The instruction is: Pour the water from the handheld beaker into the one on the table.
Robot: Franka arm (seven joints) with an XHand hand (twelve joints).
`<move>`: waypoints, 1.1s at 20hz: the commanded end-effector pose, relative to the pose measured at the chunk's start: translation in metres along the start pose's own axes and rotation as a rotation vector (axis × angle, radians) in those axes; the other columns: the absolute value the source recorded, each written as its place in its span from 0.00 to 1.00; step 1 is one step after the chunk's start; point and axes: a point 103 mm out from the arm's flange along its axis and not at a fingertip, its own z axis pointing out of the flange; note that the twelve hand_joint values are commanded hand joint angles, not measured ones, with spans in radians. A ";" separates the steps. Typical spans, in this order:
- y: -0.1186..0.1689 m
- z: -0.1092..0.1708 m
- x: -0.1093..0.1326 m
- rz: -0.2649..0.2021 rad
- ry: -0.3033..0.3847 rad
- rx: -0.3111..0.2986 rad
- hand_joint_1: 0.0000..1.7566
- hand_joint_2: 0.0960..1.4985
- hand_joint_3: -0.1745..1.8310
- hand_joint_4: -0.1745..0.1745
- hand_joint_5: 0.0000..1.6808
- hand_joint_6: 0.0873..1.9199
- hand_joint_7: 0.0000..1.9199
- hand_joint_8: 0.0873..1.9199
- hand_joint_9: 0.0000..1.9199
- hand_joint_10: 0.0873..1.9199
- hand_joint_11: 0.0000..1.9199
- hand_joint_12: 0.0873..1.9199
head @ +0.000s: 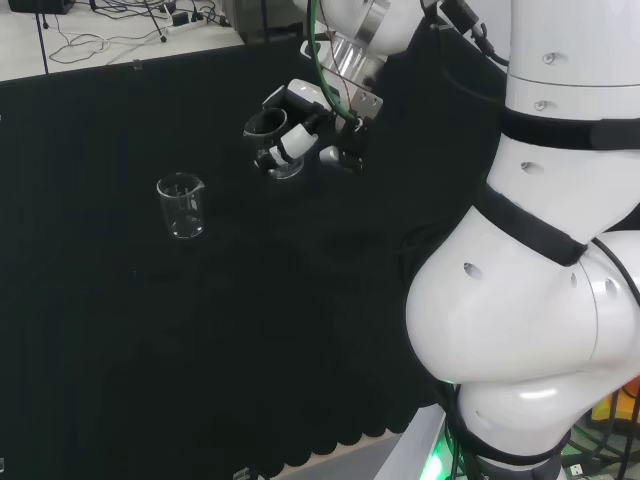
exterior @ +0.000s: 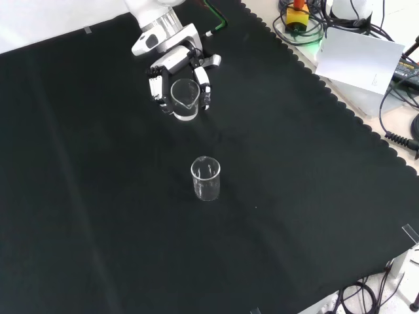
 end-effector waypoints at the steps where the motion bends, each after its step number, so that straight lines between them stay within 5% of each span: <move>1: 0.008 0.006 0.017 0.051 -0.097 0.051 0.73 0.40 0.49 0.00 0.64 0.52 0.59 0.52 0.74 0.44 0.57 0.42; 16: 0.035 0.021 0.044 0.183 -0.356 0.157 0.74 0.40 0.49 0.00 0.65 0.52 0.59 0.51 0.74 0.44 0.57 0.42; 22: 0.039 0.024 0.056 0.193 -0.416 0.168 0.74 0.40 0.49 0.00 0.65 0.51 0.59 0.51 0.75 0.43 0.57 0.42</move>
